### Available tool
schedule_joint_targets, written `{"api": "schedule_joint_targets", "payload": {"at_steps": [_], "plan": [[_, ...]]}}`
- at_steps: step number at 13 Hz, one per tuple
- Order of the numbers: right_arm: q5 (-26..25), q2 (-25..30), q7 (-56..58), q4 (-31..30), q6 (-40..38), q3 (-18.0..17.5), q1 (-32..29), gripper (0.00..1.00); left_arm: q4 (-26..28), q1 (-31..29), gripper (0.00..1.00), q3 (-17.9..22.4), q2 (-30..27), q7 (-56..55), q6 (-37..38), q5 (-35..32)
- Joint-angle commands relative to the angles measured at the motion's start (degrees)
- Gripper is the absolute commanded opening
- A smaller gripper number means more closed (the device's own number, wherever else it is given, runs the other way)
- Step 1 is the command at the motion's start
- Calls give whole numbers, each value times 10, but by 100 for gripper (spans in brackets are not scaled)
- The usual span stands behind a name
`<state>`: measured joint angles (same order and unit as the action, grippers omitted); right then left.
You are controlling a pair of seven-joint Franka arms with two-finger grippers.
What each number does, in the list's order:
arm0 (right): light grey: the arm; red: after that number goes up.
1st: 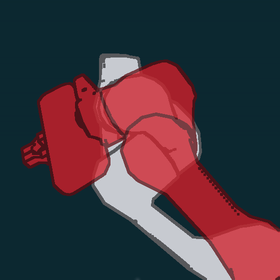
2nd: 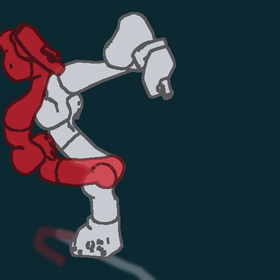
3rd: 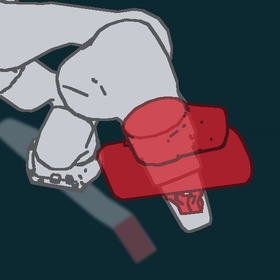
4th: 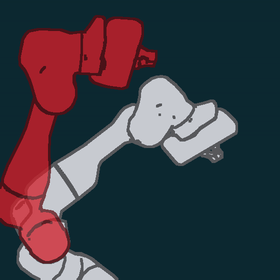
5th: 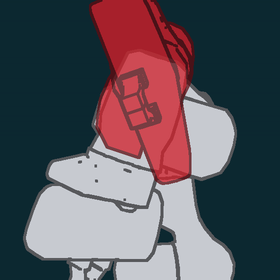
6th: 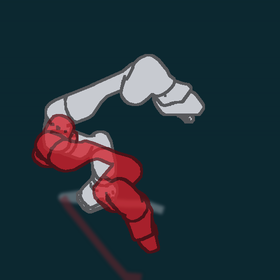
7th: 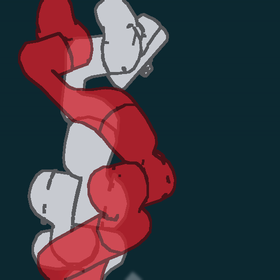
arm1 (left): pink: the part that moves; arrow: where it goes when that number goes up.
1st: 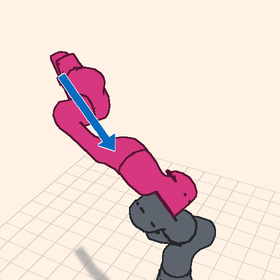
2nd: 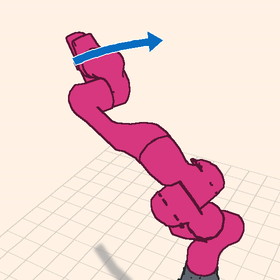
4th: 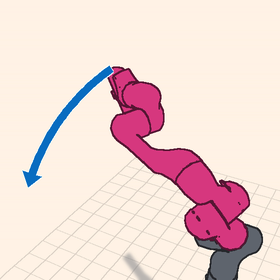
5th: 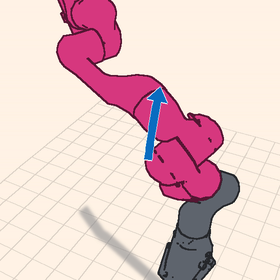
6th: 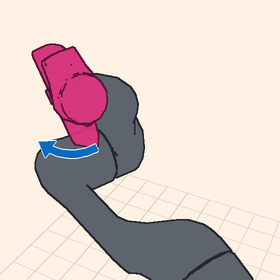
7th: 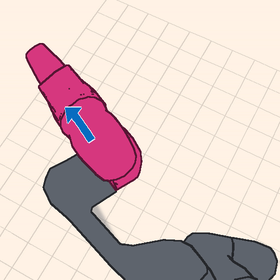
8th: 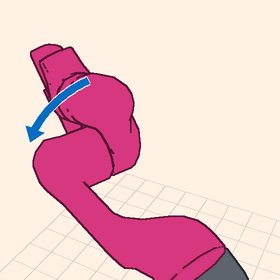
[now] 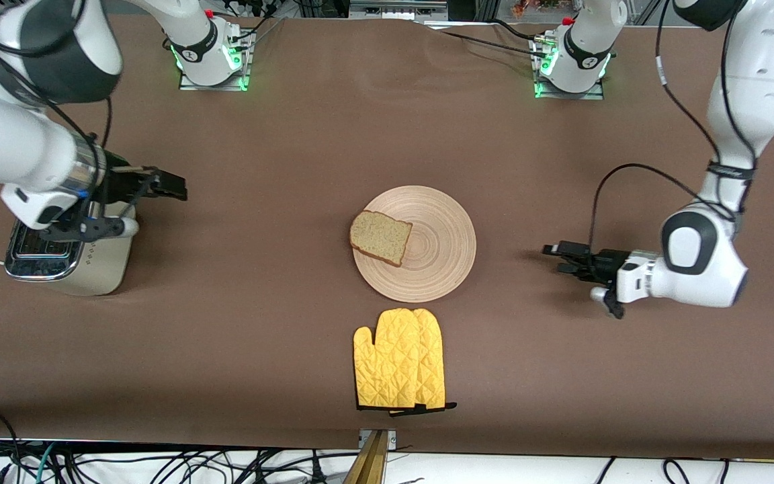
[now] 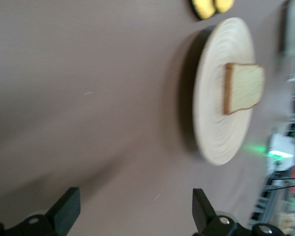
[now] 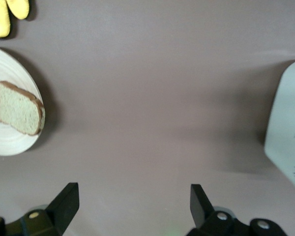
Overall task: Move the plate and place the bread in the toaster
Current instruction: 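Withdraw the left gripper while the right gripper reaches toward the bread, then lower the right gripper onto the bread slice and close on it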
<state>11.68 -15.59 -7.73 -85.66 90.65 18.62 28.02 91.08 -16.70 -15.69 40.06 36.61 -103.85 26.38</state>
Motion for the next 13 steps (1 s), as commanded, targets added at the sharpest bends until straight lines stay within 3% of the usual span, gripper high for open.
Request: {"api": "schedule_joint_targets", "payload": {"at_steps": [1, 6, 9, 11, 13], "plan": [[20, 7, -48, -58, 63, 2, 28, 100, 8, 20, 100, -11, -79, -130, 15, -137], [57, -1, -155, -160, 216, -3, 115, 100, 7, 58, 100, -22, -237, -297, 48, -325], [78, -30, -234, -205, 324, -3, 176, 100, -20, 58, 100, -7, -299, -306, 51, -330], [78, -65, -282, -217, 376, -3, 212, 100, -3, 76, 100, 34, -342, -312, 51, -307], [78, -94, -338, -221, 419, -19, 227, 100, 24, 161, 100, 126, -372, -375, 51, -298]]}}
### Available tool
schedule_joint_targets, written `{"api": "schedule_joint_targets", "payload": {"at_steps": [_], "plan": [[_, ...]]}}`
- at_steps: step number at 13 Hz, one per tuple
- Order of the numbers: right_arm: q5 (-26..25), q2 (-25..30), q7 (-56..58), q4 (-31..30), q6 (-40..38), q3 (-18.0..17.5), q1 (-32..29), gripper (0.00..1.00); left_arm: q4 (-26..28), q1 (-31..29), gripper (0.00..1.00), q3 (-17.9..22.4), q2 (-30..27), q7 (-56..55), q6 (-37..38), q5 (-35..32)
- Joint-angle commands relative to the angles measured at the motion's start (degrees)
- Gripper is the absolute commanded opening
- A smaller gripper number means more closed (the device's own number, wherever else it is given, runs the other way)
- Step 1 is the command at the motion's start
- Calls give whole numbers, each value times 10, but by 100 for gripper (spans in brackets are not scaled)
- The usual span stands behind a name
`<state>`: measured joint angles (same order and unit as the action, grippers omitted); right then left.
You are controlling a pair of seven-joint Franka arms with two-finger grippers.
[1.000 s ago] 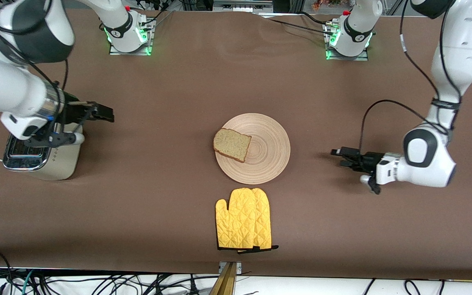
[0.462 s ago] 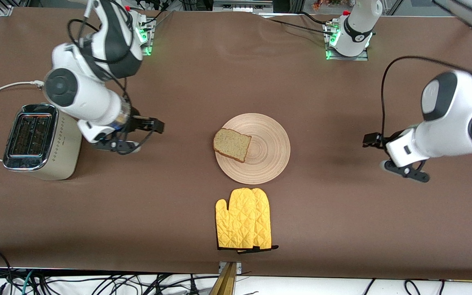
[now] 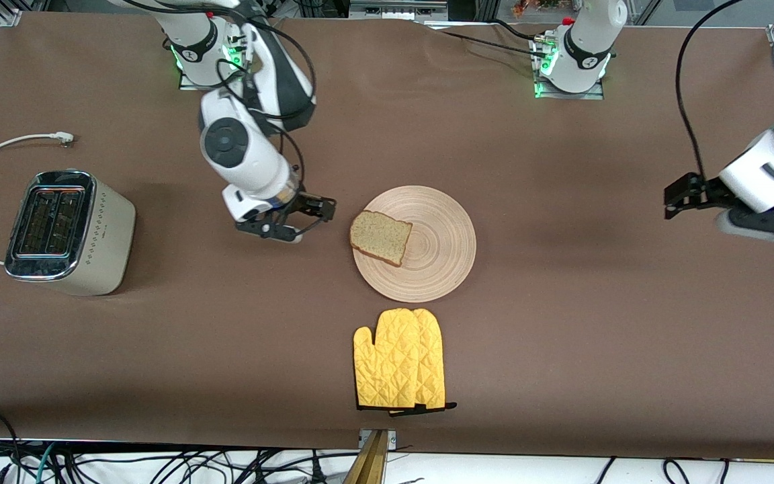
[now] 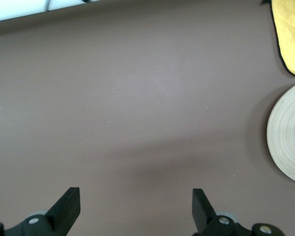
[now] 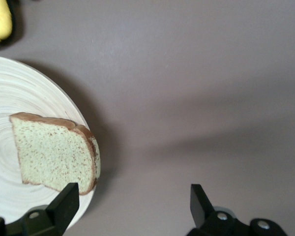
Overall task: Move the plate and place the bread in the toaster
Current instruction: 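Lower the right gripper onto the bread slice and close on it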
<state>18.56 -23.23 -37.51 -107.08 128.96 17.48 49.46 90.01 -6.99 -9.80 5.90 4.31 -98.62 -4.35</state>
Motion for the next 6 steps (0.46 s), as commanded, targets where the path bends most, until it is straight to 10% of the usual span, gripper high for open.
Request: {"api": "schedule_joint_targets", "payload": {"at_steps": [1, 6], "plan": [[10, -29, -60, -10, 65, -24, 13, 100, 45, 73, 100, 78, -29, -75, -1, 11], [37, -78, -100, -14, 164, -62, 13, 100, 13, 86, 100, 65, -18, -81, 49, 9]]}}
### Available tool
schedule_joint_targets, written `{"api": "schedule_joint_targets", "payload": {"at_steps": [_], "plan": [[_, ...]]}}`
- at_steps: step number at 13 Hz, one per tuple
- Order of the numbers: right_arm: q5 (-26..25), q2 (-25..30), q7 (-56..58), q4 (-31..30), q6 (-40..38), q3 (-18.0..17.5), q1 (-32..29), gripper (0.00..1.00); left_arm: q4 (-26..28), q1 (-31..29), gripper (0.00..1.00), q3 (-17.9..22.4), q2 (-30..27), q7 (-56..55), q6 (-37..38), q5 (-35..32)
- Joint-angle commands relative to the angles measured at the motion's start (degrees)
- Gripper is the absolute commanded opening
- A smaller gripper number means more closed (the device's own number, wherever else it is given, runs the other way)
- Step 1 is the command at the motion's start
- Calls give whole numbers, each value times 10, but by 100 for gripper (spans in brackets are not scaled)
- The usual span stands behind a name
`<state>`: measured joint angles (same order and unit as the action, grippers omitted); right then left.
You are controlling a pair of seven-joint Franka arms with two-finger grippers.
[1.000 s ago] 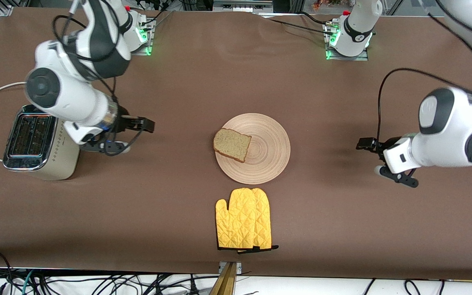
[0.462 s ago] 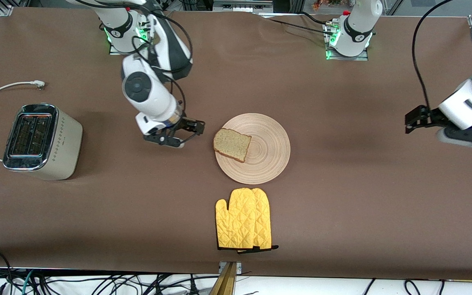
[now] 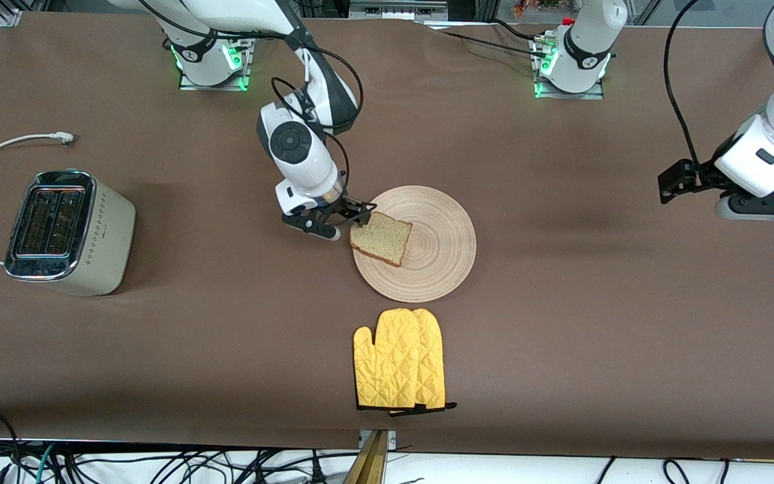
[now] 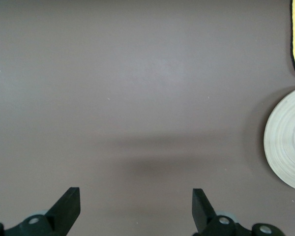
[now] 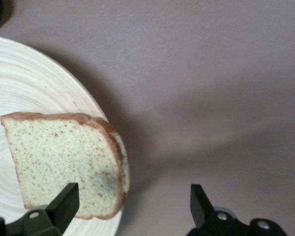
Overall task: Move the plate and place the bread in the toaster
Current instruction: 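Lower the right gripper onto the bread slice and close on it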
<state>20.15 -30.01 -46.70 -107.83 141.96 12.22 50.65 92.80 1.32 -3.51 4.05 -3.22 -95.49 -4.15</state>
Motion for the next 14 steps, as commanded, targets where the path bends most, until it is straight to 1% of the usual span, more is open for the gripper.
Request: {"api": "schedule_joint_targets", "payload": {"at_steps": [1, 5, 6, 7, 8, 10, 11, 14], "plan": [[21, -13, -7, -6, 38, -10, 1, 100, -15, 3, 100, 2, 2, -6, 18, 7], [21, -8, -1, -6, 31, -10, -3, 100, -17, 1, 100, 3, 3, -6, 19, 9], [21, -8, -1, -6, 32, -10, -4, 98, -17, 1, 100, 3, 3, -6, 19, 10], [23, -8, -1, -6, 32, -10, -5, 91, -17, 0, 100, 3, 3, -6, 20, 10], [23, -8, -1, -6, 33, -10, -5, 80, -17, -2, 100, 3, 3, -6, 19, 10], [24, -8, -1, -6, 32, -10, -5, 64, -17, -3, 100, 3, 3, -6, 20, 10], [24, -8, -1, -6, 32, -10, -5, 60, -16, -3, 100, 3, 3, -6, 20, 10], [24, -8, -1, -6, 32, -10, -5, 36, -17, -3, 100, 3, 3, -6, 20, 10]]}}
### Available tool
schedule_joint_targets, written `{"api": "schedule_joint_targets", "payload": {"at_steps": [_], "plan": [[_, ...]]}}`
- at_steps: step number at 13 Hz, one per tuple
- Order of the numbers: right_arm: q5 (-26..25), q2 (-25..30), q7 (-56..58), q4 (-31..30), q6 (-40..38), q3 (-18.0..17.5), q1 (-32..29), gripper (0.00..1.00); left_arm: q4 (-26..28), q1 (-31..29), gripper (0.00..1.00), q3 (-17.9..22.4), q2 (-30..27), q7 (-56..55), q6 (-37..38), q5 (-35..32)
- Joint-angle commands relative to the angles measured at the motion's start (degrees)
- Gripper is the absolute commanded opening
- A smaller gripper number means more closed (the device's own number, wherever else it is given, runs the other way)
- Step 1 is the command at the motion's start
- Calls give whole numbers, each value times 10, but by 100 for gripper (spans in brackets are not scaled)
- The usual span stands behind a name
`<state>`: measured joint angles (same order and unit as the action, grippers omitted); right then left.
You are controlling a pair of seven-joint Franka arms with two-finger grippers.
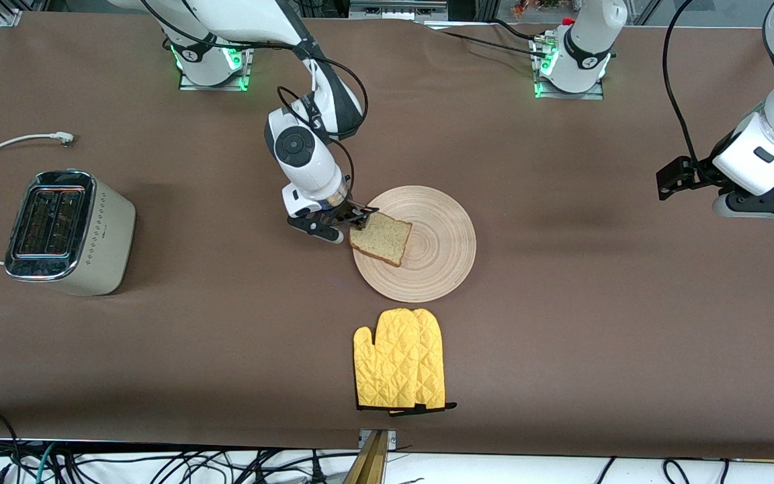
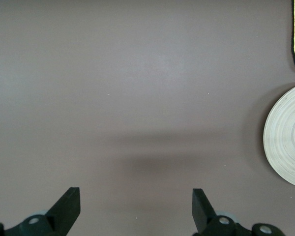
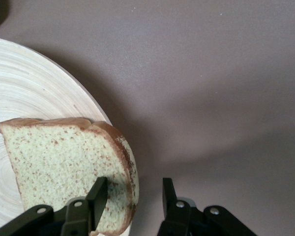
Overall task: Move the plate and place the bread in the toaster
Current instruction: 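Lower the right gripper onto the bread slice and close on it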
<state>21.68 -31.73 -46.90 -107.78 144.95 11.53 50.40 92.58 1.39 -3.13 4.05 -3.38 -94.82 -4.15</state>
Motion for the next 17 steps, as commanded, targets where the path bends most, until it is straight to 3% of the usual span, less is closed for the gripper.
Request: {"api": "schedule_joint_targets", "payload": {"at_steps": [1, 5, 10, 12, 17], "plan": [[14, 9, 1, -7, 3, -3, -3, 31, -14, -3, 100, -1, 3, -4, 13, 10], [24, 9, 1, -6, 3, -3, -3, 3, -14, -2, 100, -1, 3, -4, 13, 10], [24, 13, 4, 1, -3, -2, -3, 0, -14, -5, 100, -1, 3, -3, 13, 10], [21, 30, 8, 37, -85, 14, -3, 0, -14, -5, 100, -1, 3, -3, 13, 10], [2, 62, 65, 141, -312, 96, -3, 0, -13, -5, 100, -1, 3, -3, 13, 10]]}}
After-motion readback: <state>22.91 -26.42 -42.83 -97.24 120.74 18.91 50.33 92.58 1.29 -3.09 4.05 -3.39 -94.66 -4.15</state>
